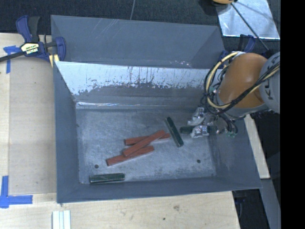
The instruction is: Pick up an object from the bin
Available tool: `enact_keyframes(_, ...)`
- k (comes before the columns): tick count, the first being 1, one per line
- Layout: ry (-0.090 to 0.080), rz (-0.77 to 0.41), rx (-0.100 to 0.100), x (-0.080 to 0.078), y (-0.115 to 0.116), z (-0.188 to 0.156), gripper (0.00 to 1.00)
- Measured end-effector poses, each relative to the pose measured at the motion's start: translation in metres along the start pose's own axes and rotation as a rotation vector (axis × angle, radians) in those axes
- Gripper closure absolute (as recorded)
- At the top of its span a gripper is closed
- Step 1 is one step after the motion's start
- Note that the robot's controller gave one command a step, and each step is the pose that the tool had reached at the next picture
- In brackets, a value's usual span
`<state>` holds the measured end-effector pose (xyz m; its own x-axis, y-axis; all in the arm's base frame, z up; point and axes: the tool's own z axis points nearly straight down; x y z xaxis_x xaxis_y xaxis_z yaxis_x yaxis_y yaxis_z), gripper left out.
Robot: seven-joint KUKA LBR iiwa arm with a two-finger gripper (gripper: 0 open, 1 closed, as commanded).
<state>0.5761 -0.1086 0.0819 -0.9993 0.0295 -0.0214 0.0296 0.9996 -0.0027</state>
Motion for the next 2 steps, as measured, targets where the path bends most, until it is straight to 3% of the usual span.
enact_keyframes(1,0.0,0.0,0.0,0.0,0.0,0.0,1.0)
enact_keyframes(2,0.017,-0.088,-0.003,-0.015,-0.012,-0.127,1.0)
